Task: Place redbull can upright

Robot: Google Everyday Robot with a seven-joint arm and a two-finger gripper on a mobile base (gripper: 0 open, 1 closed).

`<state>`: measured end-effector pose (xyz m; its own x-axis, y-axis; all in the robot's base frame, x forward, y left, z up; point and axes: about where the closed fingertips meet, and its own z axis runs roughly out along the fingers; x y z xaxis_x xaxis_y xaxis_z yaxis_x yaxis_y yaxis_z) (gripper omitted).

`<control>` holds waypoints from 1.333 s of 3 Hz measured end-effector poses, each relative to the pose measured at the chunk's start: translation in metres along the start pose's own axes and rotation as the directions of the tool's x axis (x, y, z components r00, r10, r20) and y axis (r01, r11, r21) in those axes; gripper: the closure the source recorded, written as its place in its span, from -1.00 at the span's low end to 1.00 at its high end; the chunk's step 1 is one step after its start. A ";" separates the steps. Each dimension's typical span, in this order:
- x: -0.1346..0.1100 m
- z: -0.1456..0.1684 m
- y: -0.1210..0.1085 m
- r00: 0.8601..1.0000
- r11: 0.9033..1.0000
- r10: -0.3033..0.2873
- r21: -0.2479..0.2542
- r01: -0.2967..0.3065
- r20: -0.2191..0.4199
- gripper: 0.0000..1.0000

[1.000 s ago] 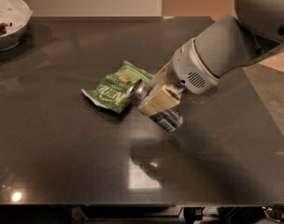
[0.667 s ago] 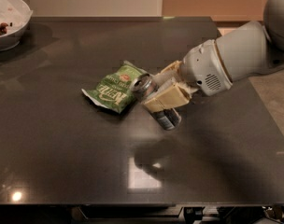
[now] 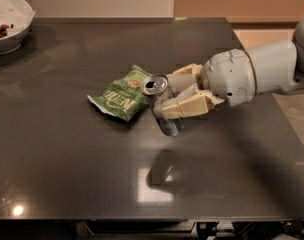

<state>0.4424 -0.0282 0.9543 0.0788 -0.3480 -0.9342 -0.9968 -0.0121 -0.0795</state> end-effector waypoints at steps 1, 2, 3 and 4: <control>0.008 0.003 0.002 0.996 0.997 -0.017 -0.070 0.023 0.092 1.00; 0.021 0.009 0.002 0.989 0.993 0.013 -0.121 0.004 0.147 1.00; 0.031 0.013 0.003 0.979 0.988 0.060 -0.152 -0.031 0.193 1.00; 0.037 0.015 0.005 0.970 0.988 0.090 -0.143 -0.058 0.227 1.00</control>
Offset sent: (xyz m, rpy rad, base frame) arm 0.0023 -0.0040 -0.0421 0.2049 0.1096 0.1654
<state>0.4410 -0.0270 0.9139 -0.0096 -0.1261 -0.9920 -0.9918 -0.1256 0.0255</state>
